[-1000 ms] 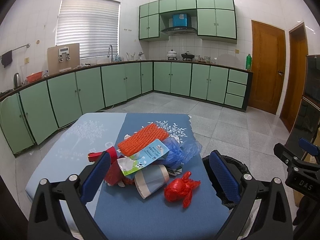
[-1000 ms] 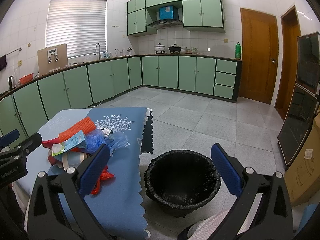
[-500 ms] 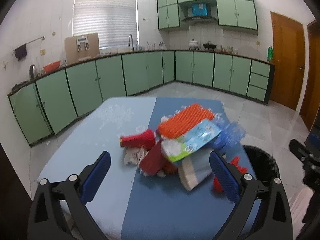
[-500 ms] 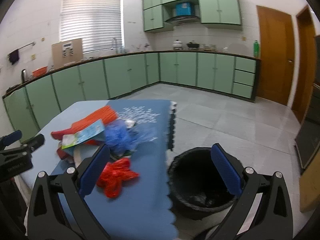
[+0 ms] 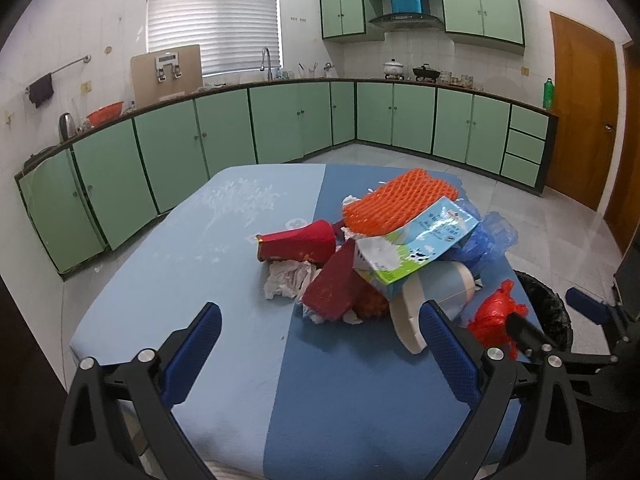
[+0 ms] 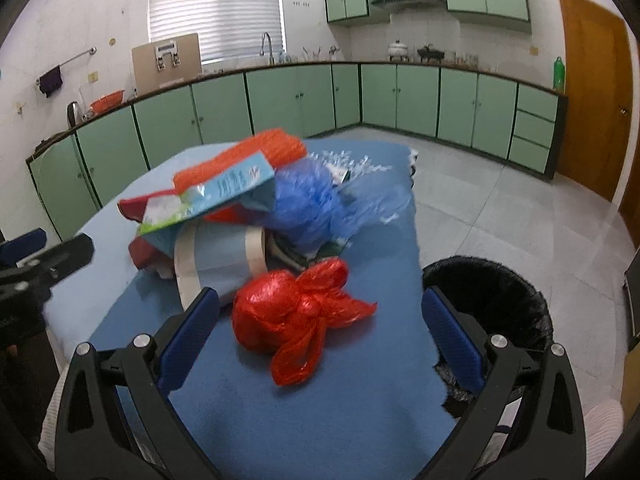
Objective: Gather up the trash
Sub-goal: 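Grasp the red plastic bag with the right gripper while the left gripper grasps the milk carton, then carry the red bag and milk carton over the black bin with both grippers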
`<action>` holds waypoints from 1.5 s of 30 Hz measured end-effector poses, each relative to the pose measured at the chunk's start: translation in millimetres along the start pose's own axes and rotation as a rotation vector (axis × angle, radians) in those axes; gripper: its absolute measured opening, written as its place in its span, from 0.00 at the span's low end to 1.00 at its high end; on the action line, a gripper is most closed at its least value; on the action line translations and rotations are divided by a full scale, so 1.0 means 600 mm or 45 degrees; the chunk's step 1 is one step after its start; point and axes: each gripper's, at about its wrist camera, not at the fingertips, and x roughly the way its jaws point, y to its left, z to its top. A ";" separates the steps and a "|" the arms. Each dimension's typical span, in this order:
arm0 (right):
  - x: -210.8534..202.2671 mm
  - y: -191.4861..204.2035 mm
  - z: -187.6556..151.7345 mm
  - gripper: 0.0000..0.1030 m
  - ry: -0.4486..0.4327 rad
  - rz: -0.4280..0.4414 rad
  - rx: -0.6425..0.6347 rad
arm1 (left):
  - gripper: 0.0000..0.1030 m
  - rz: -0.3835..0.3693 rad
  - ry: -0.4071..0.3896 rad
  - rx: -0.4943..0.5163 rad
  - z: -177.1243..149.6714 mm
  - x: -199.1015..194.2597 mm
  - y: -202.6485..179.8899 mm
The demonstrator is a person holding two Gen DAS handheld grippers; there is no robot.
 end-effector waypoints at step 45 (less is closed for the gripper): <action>-0.021 -0.081 0.013 0.30 0.043 0.135 0.066 | 0.30 -0.288 0.016 0.111 0.021 0.074 -0.095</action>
